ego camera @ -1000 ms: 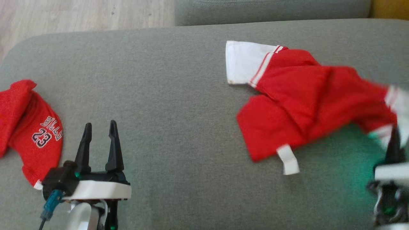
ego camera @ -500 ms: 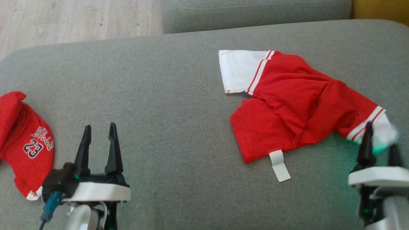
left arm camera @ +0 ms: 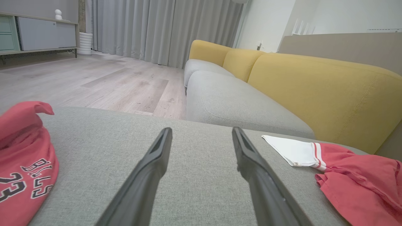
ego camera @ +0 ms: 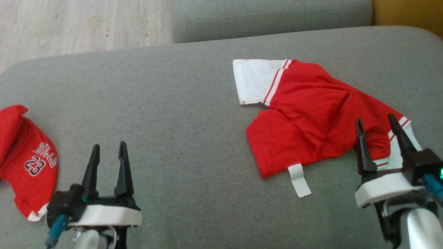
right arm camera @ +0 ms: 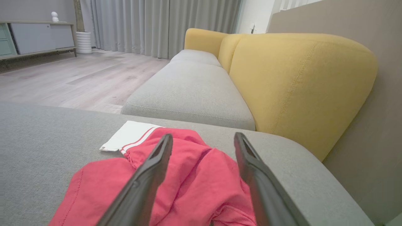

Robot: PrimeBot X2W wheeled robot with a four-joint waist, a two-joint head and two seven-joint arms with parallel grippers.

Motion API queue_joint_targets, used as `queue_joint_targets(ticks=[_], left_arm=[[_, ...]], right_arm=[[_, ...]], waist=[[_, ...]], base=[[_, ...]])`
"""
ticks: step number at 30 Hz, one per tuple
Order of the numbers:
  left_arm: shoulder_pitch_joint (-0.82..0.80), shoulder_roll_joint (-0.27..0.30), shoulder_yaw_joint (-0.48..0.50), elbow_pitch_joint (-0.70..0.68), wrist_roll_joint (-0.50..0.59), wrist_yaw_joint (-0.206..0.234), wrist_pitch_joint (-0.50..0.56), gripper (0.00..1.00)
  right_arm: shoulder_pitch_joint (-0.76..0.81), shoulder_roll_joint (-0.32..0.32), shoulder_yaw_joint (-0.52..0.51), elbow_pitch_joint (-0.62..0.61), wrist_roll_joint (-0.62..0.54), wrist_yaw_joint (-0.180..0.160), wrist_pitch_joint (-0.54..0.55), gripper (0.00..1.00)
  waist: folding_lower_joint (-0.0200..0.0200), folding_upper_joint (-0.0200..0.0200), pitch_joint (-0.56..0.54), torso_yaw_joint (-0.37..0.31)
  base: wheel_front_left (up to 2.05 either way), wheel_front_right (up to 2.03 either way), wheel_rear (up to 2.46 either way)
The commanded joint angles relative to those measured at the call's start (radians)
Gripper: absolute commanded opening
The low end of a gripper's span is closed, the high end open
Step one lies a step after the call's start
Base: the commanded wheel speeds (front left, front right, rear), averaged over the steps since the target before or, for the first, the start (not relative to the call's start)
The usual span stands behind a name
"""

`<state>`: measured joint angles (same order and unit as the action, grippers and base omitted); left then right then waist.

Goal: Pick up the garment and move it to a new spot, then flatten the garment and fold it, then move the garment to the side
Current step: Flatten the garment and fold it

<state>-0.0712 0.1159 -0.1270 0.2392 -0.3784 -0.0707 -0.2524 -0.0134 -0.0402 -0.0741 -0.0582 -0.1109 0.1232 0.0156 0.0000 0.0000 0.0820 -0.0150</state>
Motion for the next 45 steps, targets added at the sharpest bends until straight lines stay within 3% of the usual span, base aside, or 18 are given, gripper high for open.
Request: queue_joint_targets(ticks=[1,6,10,15,28,32,33,34,35,40,45], left_arm=[[-0.011,0.008,0.037,-0.033,0.01,0.003,-0.009,1.0],[-0.029,-0.007,-0.04,-0.014,0.03,-0.019,0.007,1.0],[-0.106,-0.038,-0.239,0.025,0.054,-0.051,0.077,1.0],[-0.238,-0.062,-0.484,0.145,0.012,-0.059,0.173,1.0],[-0.411,-0.065,-0.669,0.347,-0.223,-0.042,0.23,1.0],[-0.455,-0.066,-0.715,0.386,-0.266,-0.008,0.246,1.0],[-0.464,-0.066,-0.725,0.396,-0.277,-0.002,0.25,0.9],[-0.473,-0.066,-0.733,0.406,-0.288,0.008,0.254,0.41],[-0.481,-0.066,-0.743,0.415,-0.296,0.015,0.256,0.02],[-0.51,-0.066,-0.787,0.458,-0.333,0.027,0.24,0.0],[-0.511,-0.036,-0.73,0.488,-0.353,0.071,0.147,0.0]], right_arm=[[-0.011,-0.01,0.025,-0.044,0.018,0.008,0.012,1.0],[-0.011,-0.01,0.037,-0.05,0.053,0.008,0.03,1.0],[-0.02,-0.01,0.066,-0.042,0.064,0.008,0.037,1.0],[-0.051,-0.01,0.109,-0.028,0.073,0.008,0.032,1.0],[-0.105,-0.01,0.16,0.02,0.114,0.008,-0.008,1.0],[-0.114,-0.01,0.16,0.031,0.125,0.008,-0.02,1.0],[-0.116,-0.01,0.159,0.032,0.128,0.008,-0.023,1.0],[-0.118,-0.01,0.158,0.034,0.128,0.008,-0.025,1.0],[-0.119,-0.01,0.157,0.035,0.13,0.008,-0.027,1.0],[-0.114,-0.01,0.134,0.034,0.137,0.008,-0.03,1.0],[-0.112,-0.01,0.123,0.028,0.135,0.008,-0.021,1.0]], waist=[[0.0,0.0,0.001,0.0],[0.0,0.0,0.014,-0.011],[0.0,0.0,0.037,-0.026],[0.0,0.0,0.074,-0.07],[0.0,0.0,0.146,-0.188],[0.0,0.0,0.156,-0.202],[0.0,0.0,0.158,-0.203],[0.0,0.0,0.16,-0.204],[0.0,0.0,0.161,-0.203],[0.0,0.0,0.161,-0.167],[0.0,0.0,0.149,-0.109]], base=[[0.0,0.0,0.0],[0.0,0.0,0.0],[0.0,0.0,0.0],[0.0,0.0,0.0],[0.0,0.0,0.0],[0.0,0.0,0.0],[0.0,0.0,0.0],[0.0,0.0,0.0],[0.0,0.0,0.0],[0.0,0.0,0.0],[0.0,0.0,0.0]])
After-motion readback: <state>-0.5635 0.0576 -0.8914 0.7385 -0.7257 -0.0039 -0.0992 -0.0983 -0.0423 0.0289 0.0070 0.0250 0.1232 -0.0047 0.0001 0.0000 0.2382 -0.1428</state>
